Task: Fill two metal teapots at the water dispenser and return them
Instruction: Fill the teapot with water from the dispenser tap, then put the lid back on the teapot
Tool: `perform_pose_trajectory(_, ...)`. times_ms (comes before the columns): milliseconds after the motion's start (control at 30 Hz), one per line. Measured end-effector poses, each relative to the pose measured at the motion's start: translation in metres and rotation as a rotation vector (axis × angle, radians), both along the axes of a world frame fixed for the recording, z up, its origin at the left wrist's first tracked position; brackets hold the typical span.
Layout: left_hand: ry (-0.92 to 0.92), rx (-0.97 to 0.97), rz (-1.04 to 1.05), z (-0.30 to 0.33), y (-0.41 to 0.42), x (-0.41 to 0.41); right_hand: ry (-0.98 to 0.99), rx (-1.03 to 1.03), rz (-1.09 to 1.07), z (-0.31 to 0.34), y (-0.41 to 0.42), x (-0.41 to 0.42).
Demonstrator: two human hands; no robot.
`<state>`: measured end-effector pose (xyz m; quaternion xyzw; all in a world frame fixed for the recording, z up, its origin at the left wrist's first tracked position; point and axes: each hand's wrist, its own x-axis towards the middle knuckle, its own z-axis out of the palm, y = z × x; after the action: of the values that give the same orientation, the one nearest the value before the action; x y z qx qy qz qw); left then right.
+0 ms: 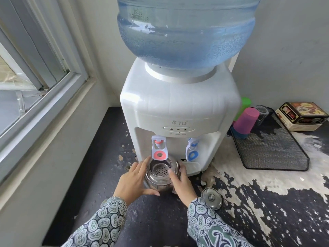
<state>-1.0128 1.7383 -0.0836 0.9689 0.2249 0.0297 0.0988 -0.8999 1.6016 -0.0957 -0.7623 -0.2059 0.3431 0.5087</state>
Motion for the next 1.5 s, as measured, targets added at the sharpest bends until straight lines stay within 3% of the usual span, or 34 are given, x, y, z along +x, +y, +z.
perform_pose_trajectory(767, -0.024, -0.164, -0.096, -0.041, -0.066, -0.034, 0.081, -0.025, -0.033, -0.045, -0.082, -0.033)
perform_pose_trajectory(867, -0.047, -0.174, -0.091, -0.044, -0.066, -0.036, -0.072, -0.062, -0.015, -0.033, -0.091, -0.018)
perform_pose_trajectory(1000, -0.102, -0.223, -0.065, -0.049, -0.069, -0.038, -0.487, -0.234, -0.228, -0.031, -0.107, 0.013)
perform_pose_trajectory(1133, -0.162, -0.288, -0.047, -0.054, -0.072, -0.039, -0.534, -0.496, -0.134, -0.049, -0.114, 0.031)
perform_pose_trajectory(1333, -0.157, -0.366, -0.042, -0.055, -0.073, -0.038, -0.405, -0.298, -0.184, -0.043, -0.110, 0.037)
perform_pose_trajectory(1500, -0.177, -0.398, -0.060, -0.055, -0.073, -0.038, -0.437, 0.021, -0.212, 0.005, -0.085, 0.024)
